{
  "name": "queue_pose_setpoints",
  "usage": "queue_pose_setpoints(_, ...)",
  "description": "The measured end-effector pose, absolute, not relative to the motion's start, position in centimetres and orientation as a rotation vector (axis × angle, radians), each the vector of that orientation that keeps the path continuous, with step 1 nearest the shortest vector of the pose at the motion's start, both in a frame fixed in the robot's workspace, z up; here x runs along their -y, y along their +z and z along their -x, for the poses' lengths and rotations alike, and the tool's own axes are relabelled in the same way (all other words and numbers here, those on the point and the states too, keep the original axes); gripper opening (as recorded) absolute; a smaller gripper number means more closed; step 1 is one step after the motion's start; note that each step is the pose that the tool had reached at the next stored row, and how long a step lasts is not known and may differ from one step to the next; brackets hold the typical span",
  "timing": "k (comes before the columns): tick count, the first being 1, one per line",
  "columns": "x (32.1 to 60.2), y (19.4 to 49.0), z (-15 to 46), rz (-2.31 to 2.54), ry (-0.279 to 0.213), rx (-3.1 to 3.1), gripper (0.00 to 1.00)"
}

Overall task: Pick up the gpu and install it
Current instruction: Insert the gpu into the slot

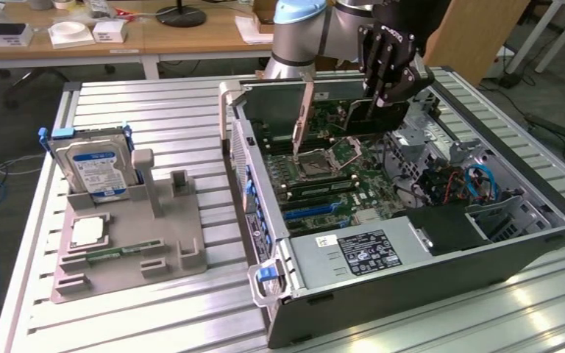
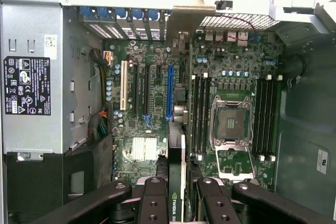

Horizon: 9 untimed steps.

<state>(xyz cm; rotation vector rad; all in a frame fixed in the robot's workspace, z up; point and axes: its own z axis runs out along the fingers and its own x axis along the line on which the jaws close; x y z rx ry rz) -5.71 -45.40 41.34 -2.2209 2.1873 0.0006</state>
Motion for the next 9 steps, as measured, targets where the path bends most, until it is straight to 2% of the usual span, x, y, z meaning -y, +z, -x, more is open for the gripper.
queue_pose_setpoints(9,45.41,40.43,5.73,2.217,0.009,-2.183,0.26)
